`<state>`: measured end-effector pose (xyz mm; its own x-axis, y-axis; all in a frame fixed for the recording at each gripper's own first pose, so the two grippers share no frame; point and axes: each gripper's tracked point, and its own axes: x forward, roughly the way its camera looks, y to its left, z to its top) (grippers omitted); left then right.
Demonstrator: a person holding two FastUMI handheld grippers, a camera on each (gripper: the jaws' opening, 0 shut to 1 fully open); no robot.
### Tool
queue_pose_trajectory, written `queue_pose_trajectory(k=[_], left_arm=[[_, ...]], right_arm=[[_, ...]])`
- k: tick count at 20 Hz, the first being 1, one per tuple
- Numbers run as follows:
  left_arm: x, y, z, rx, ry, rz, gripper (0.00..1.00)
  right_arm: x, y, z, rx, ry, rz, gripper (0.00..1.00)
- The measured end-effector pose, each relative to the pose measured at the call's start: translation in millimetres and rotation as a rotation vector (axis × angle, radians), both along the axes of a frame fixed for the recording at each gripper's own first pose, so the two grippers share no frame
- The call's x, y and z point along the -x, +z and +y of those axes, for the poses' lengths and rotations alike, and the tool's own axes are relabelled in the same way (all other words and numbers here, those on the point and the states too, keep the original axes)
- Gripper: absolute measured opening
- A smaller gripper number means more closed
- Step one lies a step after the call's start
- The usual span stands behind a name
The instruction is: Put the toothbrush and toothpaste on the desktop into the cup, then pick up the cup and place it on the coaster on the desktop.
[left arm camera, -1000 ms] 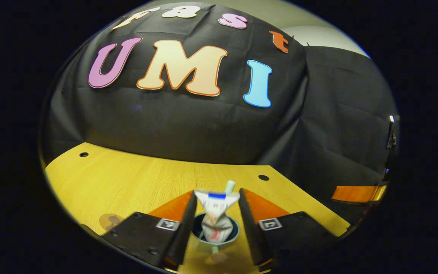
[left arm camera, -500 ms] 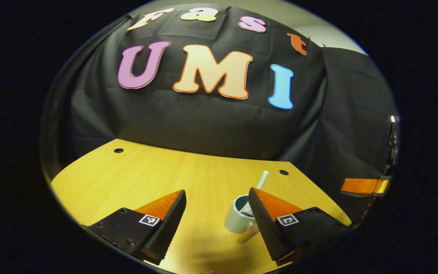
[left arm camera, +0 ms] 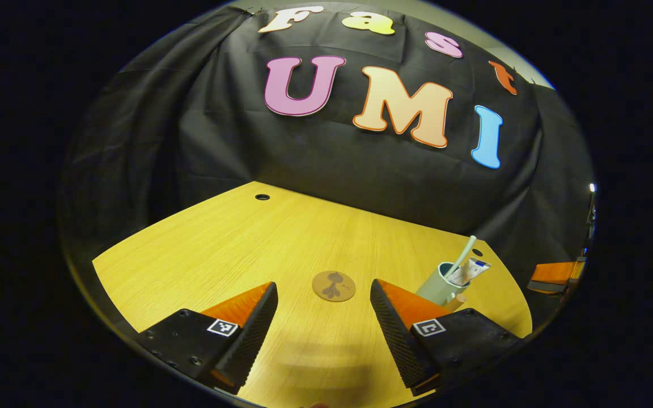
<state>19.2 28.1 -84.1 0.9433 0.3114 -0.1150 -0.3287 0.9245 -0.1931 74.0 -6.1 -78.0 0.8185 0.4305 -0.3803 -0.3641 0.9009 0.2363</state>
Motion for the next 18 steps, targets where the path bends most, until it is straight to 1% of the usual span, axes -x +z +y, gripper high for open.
queue_pose_trajectory(k=[1, 3, 4, 6, 7, 9, 10, 11, 12, 13, 15, 18], left_arm=[[0.0, -2.0, 5.6, -0.001, 0.003, 0.007, 0.95], [-3.1, -1.3, 26.5, -0.010, 0.004, 0.014, 0.95], [-8.5, -4.4, 37.6, -0.008, -0.007, 0.026, 0.95], [-11.1, -10.9, 53.5, -0.001, -0.017, 0.067, 0.95], [-11.8, -13.1, 62.6, -0.001, -0.034, 0.085, 0.96], [-12.5, -15.9, 74.8, -0.010, -0.053, 0.115, 0.96], [-12.7, -17.8, 82.6, -0.019, -0.058, 0.130, 0.96], [-10.4, -18.5, 89.2, -0.024, -0.062, 0.141, 0.95], [-9.3, -20.5, 100.7, -0.017, -0.059, 0.147, 0.95], [-9.0, -26.7, 106.8, 0.010, -0.068, 0.162, 0.95], [-9.7, -36.8, 119.5, 0.036, -0.076, 0.177, 0.95], [-13.3, -46.8, 131.4, 0.061, -0.079, 0.190, 0.96]], right_arm=[[-0.6, -4.8, 6.1, 0.020, 0.005, 0.009, 0.97], [-0.7, -18.0, 32.2, 0.051, 0.022, 0.050, 0.98], [-6.9, -26.5, 44.1, 0.085, 0.012, 0.069, 0.98], [-11.7, -34.8, 58.7, 0.096, 0.006, 0.105, 0.98], [-16.6, -42.8, 66.7, 0.110, -0.011, 0.145, 0.98], [-21.7, -55.2, 71.2, 0.162, -0.050, 0.207, 0.99], [-24.8, -61.5, 73.0, 0.190, -0.069, 0.233, 0.94], [-27.5, -68.8, 73.5, 0.207, -0.079, 0.256, 0.98], [-30.9, -78.8, 77.2, 0.250, -0.095, 0.301, 0.99], [-37.0, -86.9, 81.8, 0.294, -0.111, 0.330, 0.98], [-39.7, -105.8, 88.6, 0.376, -0.122, 0.404, 0.98], [-46.6, -119.7, 95.0, 0.436, -0.139, 0.472, 0.99]])
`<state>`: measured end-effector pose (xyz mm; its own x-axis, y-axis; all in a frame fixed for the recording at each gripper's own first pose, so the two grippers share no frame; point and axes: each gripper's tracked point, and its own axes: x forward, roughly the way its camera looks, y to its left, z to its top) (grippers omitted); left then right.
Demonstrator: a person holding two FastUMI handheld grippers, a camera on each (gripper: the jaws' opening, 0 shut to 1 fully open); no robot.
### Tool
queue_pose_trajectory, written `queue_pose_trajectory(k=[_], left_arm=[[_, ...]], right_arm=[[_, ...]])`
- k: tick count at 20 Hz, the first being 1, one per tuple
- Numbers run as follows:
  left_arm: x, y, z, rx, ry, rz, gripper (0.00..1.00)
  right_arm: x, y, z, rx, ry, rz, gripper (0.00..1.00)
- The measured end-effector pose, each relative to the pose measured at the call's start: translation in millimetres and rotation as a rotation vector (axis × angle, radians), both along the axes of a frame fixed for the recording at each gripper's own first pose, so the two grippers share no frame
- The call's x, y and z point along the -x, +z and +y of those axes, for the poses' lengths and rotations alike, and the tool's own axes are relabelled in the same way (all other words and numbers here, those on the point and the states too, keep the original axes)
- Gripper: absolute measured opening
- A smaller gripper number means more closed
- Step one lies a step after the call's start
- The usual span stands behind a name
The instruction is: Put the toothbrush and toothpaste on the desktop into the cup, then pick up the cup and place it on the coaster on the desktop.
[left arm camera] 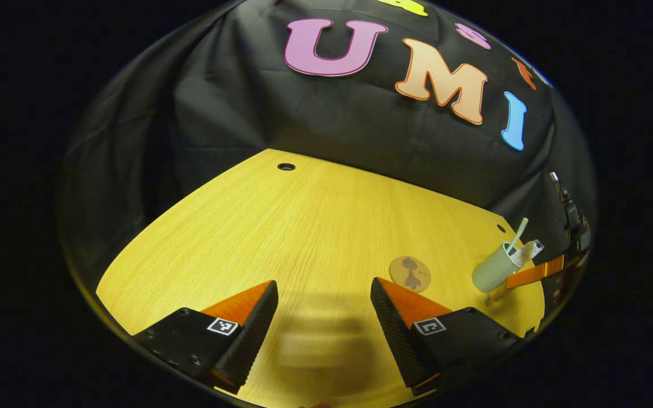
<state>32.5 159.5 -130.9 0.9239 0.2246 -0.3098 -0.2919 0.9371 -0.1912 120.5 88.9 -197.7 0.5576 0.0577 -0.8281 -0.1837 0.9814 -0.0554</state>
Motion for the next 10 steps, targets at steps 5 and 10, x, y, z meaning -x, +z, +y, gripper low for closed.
queue_pose_trajectory(k=[5, 10], left_arm=[[5.4, -11.8, 23.7, 0.026, 0.011, 0.018, 0.96], [10.4, -23.9, 38.9, 0.033, 0.030, 0.042, 0.96]], right_arm=[[-13.9, -10.6, -9.0, 0.083, -0.083, 0.059, 0.94], [-18.2, -18.6, -23.1, 0.155, -0.137, 0.138, 0.95]])
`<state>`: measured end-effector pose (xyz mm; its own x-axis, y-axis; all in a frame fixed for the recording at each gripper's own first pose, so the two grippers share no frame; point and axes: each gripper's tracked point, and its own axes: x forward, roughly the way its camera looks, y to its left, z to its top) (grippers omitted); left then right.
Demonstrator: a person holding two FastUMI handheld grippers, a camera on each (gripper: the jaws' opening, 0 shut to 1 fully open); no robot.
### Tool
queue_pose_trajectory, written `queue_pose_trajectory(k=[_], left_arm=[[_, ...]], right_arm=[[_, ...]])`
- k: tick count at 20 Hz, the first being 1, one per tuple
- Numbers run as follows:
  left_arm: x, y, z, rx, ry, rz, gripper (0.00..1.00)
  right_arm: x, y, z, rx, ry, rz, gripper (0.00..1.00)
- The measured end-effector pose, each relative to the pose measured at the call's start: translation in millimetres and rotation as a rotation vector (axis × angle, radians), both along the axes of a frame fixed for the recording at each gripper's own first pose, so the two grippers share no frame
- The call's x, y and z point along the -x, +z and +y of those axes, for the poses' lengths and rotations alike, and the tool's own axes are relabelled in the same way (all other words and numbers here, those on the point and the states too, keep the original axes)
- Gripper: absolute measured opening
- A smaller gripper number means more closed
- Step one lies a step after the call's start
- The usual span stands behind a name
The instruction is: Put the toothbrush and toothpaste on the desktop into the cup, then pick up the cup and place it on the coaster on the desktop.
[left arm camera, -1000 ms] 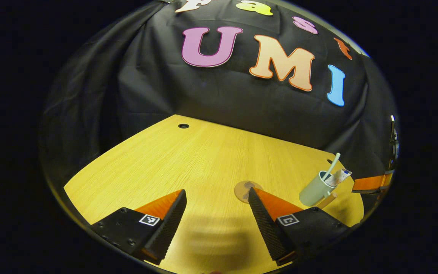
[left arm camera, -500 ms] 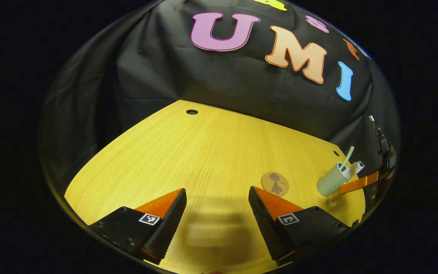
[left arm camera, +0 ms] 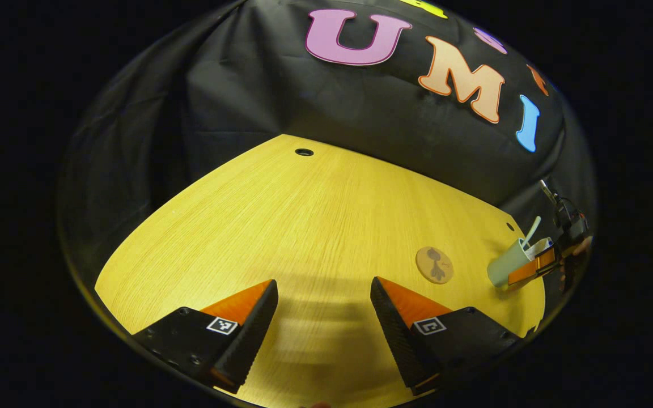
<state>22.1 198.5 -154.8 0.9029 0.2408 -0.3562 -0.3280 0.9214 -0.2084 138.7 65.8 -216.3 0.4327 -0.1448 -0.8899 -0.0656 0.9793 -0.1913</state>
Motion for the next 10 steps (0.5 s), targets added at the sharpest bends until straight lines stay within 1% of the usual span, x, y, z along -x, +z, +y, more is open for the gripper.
queue_pose_trajectory(k=[7, 8, 10], left_arm=[[-5.9, -1.3, 0.6, 0.000, -0.017, 0.009, 0.96], [-5.6, -1.3, -0.1, 0.004, -0.019, 0.009, 0.96], [-3.2, -3.0, -2.7, 0.016, -0.029, 0.012, 0.95]], right_arm=[[-3.4, -14.5, -3.2, -0.015, -0.045, 0.075, 0.64], [-0.2, -16.2, -2.8, -0.015, -0.050, 0.087, 0.58], [-0.8, -14.9, -2.4, -0.023, -0.053, 0.089, 0.58]])
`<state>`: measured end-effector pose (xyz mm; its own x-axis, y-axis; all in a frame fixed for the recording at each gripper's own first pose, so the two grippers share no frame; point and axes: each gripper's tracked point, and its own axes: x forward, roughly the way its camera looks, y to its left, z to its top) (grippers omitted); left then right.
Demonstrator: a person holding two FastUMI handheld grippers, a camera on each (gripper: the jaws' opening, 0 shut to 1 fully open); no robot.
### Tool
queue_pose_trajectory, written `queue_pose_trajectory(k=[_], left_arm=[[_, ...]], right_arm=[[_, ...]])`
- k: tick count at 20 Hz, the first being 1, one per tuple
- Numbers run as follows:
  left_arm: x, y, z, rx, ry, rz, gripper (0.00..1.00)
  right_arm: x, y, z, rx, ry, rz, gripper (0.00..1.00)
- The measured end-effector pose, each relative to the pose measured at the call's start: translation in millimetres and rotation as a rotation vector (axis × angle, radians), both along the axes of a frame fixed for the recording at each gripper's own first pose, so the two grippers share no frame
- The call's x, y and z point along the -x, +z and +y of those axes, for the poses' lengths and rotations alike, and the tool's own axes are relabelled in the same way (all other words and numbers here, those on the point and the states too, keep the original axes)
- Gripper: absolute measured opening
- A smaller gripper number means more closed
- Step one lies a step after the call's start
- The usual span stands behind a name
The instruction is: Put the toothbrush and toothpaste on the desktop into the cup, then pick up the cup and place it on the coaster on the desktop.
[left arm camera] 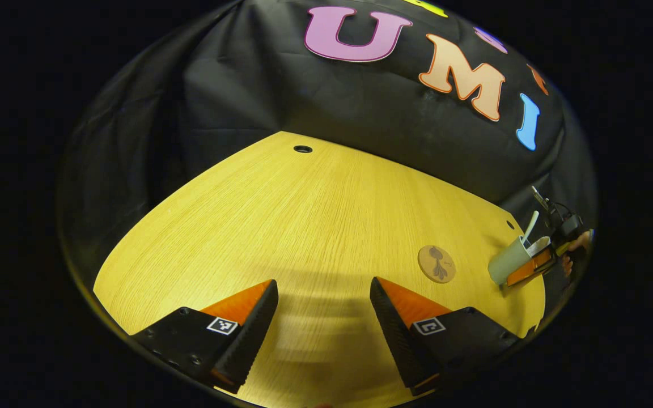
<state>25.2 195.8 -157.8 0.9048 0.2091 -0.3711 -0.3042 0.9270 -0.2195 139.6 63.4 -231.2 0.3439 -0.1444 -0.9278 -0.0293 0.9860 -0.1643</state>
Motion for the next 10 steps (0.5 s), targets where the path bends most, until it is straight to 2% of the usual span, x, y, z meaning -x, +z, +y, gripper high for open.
queue_pose_trajectory(k=[5, 10], left_arm=[[-1.1, 7.6, -0.5, -0.027, -0.007, -0.010, 0.95], [-0.4, 10.5, -7.4, -0.011, -0.045, -0.016, 0.95]], right_arm=[[2.6, -0.9, 2.0, 0.033, 0.042, -0.016, 0.59], [16.3, 0.9, 40.1, 0.013, 0.114, -0.014, 0.59]])
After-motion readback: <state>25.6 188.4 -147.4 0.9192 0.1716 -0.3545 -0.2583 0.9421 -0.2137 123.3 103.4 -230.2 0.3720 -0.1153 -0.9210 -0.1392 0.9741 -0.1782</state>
